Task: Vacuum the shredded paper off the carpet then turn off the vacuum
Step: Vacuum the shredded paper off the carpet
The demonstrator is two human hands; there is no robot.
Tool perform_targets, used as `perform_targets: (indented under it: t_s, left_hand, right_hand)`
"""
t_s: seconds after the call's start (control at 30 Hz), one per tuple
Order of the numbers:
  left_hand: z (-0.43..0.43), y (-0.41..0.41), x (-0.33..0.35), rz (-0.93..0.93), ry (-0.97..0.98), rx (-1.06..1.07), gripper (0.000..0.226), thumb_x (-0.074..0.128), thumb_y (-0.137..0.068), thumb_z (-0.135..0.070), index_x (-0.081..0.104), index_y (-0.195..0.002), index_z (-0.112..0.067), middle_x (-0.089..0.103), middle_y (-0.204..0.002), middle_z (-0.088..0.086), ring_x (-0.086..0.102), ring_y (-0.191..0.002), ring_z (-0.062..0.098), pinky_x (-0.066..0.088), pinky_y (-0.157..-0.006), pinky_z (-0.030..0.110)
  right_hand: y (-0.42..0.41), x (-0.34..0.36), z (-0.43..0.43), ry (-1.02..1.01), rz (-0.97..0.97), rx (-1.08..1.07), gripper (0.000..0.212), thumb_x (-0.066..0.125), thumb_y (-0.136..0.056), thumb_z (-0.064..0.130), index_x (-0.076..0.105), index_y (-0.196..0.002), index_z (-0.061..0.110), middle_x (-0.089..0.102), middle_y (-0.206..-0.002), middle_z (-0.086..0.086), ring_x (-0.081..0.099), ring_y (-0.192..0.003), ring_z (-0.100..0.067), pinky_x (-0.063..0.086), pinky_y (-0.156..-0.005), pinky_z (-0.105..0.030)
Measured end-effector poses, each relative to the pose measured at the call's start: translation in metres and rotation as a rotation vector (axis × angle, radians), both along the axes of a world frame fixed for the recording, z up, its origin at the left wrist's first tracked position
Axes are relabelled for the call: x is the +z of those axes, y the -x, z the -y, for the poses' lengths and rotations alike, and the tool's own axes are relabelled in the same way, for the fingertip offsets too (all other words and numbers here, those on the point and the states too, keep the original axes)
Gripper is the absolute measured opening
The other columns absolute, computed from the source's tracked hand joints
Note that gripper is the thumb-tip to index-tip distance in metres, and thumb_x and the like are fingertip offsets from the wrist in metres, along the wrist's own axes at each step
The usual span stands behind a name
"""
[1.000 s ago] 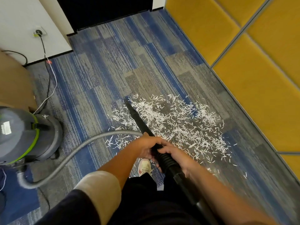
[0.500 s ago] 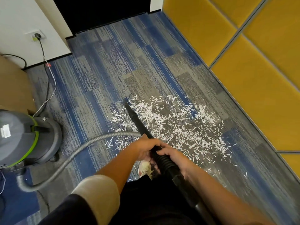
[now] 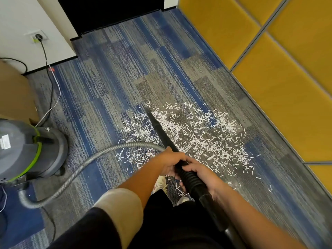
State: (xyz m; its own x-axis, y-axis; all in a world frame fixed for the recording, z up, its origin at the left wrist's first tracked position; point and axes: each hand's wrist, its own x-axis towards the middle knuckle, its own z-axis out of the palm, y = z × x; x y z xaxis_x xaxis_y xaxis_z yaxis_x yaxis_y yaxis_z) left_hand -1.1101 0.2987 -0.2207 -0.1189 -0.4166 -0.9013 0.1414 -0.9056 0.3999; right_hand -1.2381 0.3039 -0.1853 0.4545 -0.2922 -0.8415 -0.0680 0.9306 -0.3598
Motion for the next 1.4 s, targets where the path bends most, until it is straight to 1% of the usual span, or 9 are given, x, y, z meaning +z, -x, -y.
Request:
perform_targets:
  t_s: [0.23,0.43,0.57,0.83,0.93,1.03,1.1,1.23,1.4]
  left_hand:
    - [-0.018,0.036,0.004,0.021,0.013,-0.004,0.066,0.055,-0.090,-0.008,0.016,-0.143,-0.007,0.059,-0.099,0.013,0.064,-0.068,0.020,0.057,-0.055,0.033]
    - [-0.034,0.064,0.005,-0.002,0.026,-0.029,0.048,0.057,-0.090,-0.010,0.041,-0.134,0.000,0.061,-0.114,0.021,0.069,-0.069,0.024,0.054,-0.049,0.028]
    - [-0.032,0.066,0.001,0.007,0.035,-0.009,0.062,0.059,-0.089,-0.012,0.028,-0.142,-0.001,0.063,-0.109,0.021,0.070,-0.064,0.023,0.053,-0.049,0.029]
    - [-0.011,0.024,0.011,0.048,0.059,-0.013,0.053,0.054,-0.091,-0.008,0.027,-0.137,-0.002,0.058,-0.098,0.017,0.062,-0.060,0.021,0.047,-0.041,0.022]
    - [-0.001,0.007,0.009,0.065,0.065,-0.044,0.050,0.055,-0.091,-0.009,0.032,-0.134,0.000,0.058,-0.111,0.022,0.064,-0.064,0.023,0.050,-0.042,0.025]
    - [0.004,-0.003,0.015,0.046,0.049,-0.047,0.038,0.056,-0.090,-0.010,0.040,-0.124,-0.004,0.058,-0.116,0.021,0.068,-0.073,0.026,0.059,-0.052,0.036]
    - [0.006,-0.007,0.016,0.043,0.033,-0.064,0.048,0.057,-0.090,-0.011,0.033,-0.131,-0.005,0.058,-0.116,0.021,0.068,-0.080,0.029,0.060,-0.060,0.040]
    - [0.008,-0.012,0.017,0.012,0.022,-0.068,0.057,0.055,-0.091,-0.008,0.021,-0.137,-0.005,0.056,-0.108,0.018,0.064,-0.070,0.024,0.057,-0.047,0.032]
    - [0.013,-0.018,0.011,-0.006,0.021,-0.038,0.063,0.056,-0.090,-0.006,0.020,-0.141,-0.004,0.054,-0.122,0.022,0.065,-0.070,0.025,0.057,-0.051,0.035]
  right_hand:
    - [0.036,0.006,-0.014,-0.010,-0.004,0.021,0.034,0.041,-0.092,-0.001,0.052,-0.113,0.023,0.055,-0.070,-0.021,0.053,-0.049,-0.026,0.049,-0.040,-0.027]
    - [0.064,0.009,-0.025,-0.017,-0.001,0.040,0.033,0.039,-0.093,-0.001,0.050,-0.115,0.021,0.053,-0.069,-0.020,0.053,-0.046,-0.025,0.049,-0.039,-0.027]
    - [0.065,0.005,-0.022,-0.010,-0.026,0.060,0.043,0.042,-0.092,0.001,0.043,-0.129,0.021,0.055,-0.071,-0.020,0.055,-0.047,-0.025,0.050,-0.040,-0.027]
    - [0.025,0.006,-0.002,0.002,-0.001,0.048,0.033,0.043,-0.091,0.001,0.050,-0.115,0.023,0.054,-0.076,-0.021,0.054,-0.047,-0.025,0.049,-0.039,-0.027]
    - [0.009,0.005,0.003,0.007,0.013,0.023,0.030,0.043,-0.091,0.001,0.054,-0.105,0.024,0.054,-0.080,-0.021,0.053,-0.049,-0.026,0.049,-0.040,-0.027]
    - [0.000,0.005,0.006,0.018,0.003,0.015,0.030,0.043,-0.091,0.000,0.054,-0.106,0.023,0.056,-0.077,-0.021,0.053,-0.049,-0.027,0.050,-0.040,-0.028]
    - [-0.005,0.006,0.007,0.012,-0.007,-0.002,0.030,0.042,-0.091,0.000,0.054,-0.107,0.023,0.056,-0.076,-0.021,0.053,-0.052,-0.027,0.050,-0.040,-0.029]
    - [-0.010,0.006,0.007,-0.004,-0.038,-0.012,0.035,0.043,-0.090,0.001,0.052,-0.115,0.024,0.054,-0.076,-0.021,0.052,-0.056,-0.027,0.050,-0.041,-0.029]
    - [-0.018,0.006,0.015,-0.002,-0.041,-0.007,0.029,0.042,-0.090,-0.001,0.055,-0.104,0.021,0.055,-0.070,-0.019,0.051,-0.051,-0.026,0.049,-0.040,-0.028]
